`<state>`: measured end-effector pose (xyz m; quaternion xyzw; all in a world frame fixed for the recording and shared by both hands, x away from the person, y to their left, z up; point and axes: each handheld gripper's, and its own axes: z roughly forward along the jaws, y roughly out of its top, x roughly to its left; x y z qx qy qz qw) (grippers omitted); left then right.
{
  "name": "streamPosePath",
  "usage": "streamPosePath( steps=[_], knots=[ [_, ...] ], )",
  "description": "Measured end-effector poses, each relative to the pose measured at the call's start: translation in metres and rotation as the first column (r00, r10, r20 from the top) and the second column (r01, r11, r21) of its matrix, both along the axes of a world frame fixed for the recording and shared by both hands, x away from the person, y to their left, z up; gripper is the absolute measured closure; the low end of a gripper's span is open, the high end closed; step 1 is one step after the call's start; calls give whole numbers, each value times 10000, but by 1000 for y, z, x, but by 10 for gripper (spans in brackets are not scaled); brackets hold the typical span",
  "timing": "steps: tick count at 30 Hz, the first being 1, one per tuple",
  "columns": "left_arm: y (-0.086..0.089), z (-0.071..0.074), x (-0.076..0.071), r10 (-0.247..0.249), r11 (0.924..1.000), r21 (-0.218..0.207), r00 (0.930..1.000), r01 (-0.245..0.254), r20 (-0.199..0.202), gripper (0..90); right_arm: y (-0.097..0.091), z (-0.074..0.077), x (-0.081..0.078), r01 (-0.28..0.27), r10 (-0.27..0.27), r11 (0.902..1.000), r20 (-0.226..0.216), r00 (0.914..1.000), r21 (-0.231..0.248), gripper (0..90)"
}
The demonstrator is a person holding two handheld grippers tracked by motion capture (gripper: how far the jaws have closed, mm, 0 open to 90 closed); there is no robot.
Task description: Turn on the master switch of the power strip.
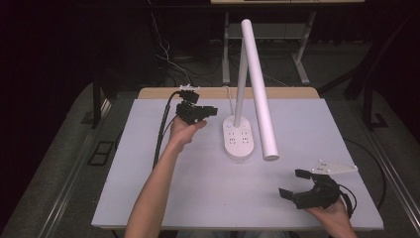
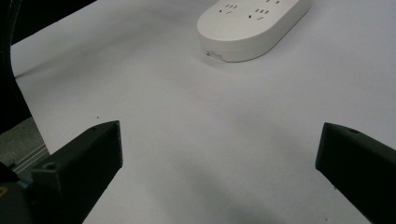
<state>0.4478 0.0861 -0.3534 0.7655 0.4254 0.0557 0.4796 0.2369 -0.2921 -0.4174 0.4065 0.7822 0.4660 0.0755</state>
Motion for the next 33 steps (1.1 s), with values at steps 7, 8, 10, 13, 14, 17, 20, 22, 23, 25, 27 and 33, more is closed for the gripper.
streamPosePath(
  steps=[7, 8, 10, 13, 14, 17, 20, 22, 23, 25, 27, 33],
  knots=[
    [13, 4, -11, -781, 9946, 678, 9969, 780, -16, 140, 0, 0, 0, -8, 8, 10000, 13, 10000, 10, 0],
    [15, 4, -13, -892, 9939, 651, 9960, 892, -25, 140, 0, 0, 0, -8, 8, 10000, 13, 10000, 10, 0],
    [18, 4, -17, -1066, 9928, 540, 9943, 1070, -92, 40, 0, 0, 0, -25, 25, 10000, 17, 10000, 4, 0],
    [24, 5, -26, -1024, 9932, 560, 9947, 1022, 1, 0, 0, 0, 0, -1, 1, 10000, 23, 10000, 14, 0],
    [26, 6, -28, -1066, 9929, 535, 9943, 1064, 18, 0, 0, 0, 0, 2, -2, 10000, 21, 10000, 16, 0],
    [32, 6, -37, -1136, 9921, 556, 9935, 1129, 102, 0, 0, 0, 0, 7, -7, 10000, 17, 10000, 16, 0],
    [40, 5, -48, -1084, 9932, 445, 9938, 1072, 257, 0, 0, 0, 0, 2, -2, 10000, 20, 10000, 19, 0],
    [45, 5, -54, -1049, 9938, 410, 9939, 1034, 345, 0, 0, 0, 0, 0, 0, 10000, 49, 10000, 9, 0],
    [48, 4, -57, -1040, 9940, 382, 9939, 1026, 361, 0, 0, 0, 1, -15, 15, 10000, 41, 10000, 6, 0],
    [52, 3, -62, -1058, 9938, 375, 9936, 1043, 400, 0, 1, 0, 0, -4, 4, 10000, 38, 10000, 10, 0],
    [56, 2, -67, -1098, 9935, 344, 9929, 1083, 454, 0, 1, 0, 0, 20, -21, 10000, 42, 10000, 22, 0],
    [65, -3, -85, -1124, 9936, 170, 9917, 1116, 616, 0, -1, 1, 0, 76, -77, 9999, 50, 10000, 74, 0]
  ],
)
